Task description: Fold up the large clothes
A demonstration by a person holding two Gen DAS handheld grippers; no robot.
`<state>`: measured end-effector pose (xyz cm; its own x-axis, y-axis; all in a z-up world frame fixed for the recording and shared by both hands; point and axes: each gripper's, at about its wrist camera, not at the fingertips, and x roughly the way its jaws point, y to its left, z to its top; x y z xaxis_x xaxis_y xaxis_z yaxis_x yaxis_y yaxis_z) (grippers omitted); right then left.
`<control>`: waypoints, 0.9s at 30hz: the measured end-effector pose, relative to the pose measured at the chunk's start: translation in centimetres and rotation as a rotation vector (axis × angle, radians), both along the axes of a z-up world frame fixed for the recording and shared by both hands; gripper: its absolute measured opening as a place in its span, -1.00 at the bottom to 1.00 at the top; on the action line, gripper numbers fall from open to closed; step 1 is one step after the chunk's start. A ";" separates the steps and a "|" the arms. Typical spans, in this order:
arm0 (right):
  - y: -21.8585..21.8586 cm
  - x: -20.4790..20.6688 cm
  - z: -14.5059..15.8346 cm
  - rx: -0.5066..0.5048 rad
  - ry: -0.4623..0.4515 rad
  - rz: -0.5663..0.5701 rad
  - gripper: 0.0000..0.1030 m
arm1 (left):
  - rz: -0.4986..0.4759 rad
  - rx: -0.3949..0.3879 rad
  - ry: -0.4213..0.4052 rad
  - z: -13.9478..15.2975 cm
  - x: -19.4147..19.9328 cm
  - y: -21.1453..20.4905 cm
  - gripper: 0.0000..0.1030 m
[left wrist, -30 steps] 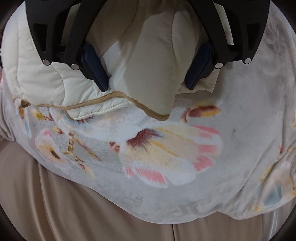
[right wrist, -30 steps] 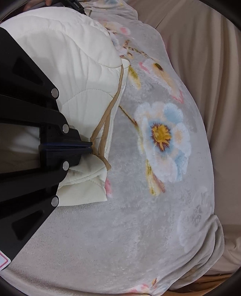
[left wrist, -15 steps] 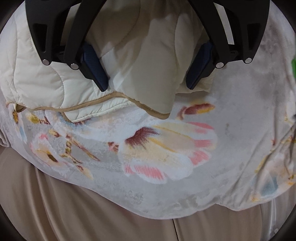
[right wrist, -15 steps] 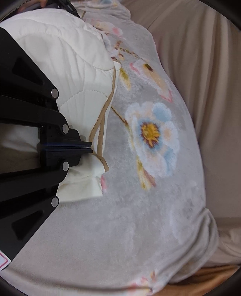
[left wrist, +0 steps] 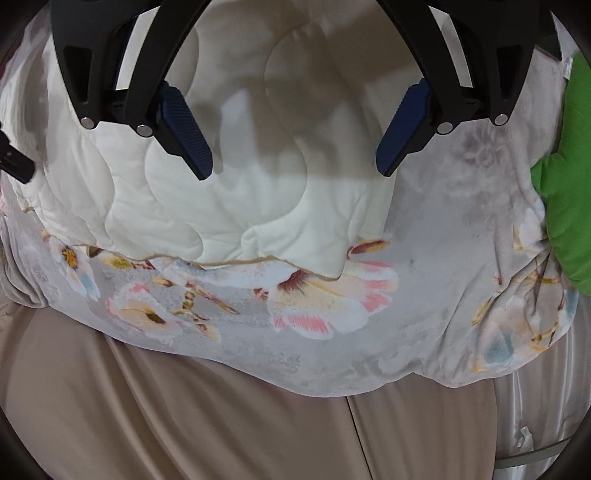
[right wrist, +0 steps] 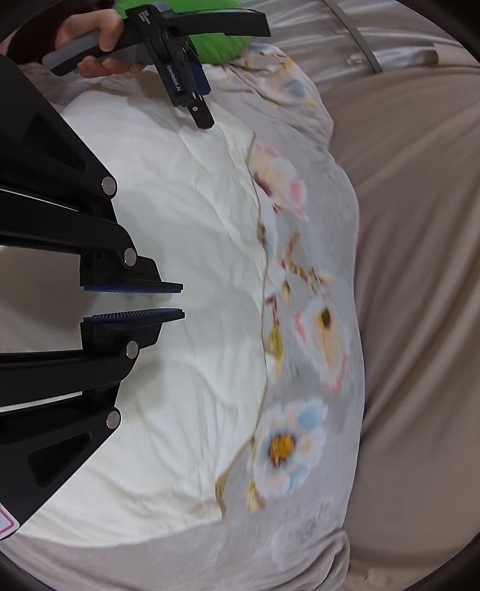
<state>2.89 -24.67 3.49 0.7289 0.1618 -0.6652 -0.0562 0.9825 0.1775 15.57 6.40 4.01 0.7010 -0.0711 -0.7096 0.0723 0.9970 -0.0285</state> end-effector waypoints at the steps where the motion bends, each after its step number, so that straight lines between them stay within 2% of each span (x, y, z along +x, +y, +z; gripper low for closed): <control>1: 0.6 0.3 -0.1 0.000 0.006 0.014 -0.76 | 0.002 0.001 0.003 0.0 -0.3 0.1 0.71; 7: 3.7 1.5 -1.8 -0.008 0.060 0.060 -0.76 | 0.020 -0.028 0.030 -0.3 -2.2 1.7 0.71; 13: 4.3 2.5 -4.7 -0.004 0.113 0.084 -0.78 | 0.079 -0.141 0.066 -1.1 -4.8 6.3 0.72; 19: 4.1 2.6 -2.8 0.042 0.114 0.114 -0.75 | 0.157 -0.227 0.118 -2.5 -7.8 10.6 0.73; 22: 4.6 3.5 -2.4 0.046 0.114 0.135 -0.75 | 0.131 -0.332 0.166 -3.8 -8.5 11.5 0.82; 24: 5.3 4.5 -3.2 0.028 0.138 0.144 -0.76 | 0.104 -0.404 0.209 -4.9 -8.2 11.3 0.82; 27: 5.9 5.3 -4.6 0.013 0.156 0.150 -0.79 | 0.084 -0.455 0.234 -5.9 -7.7 10.5 0.90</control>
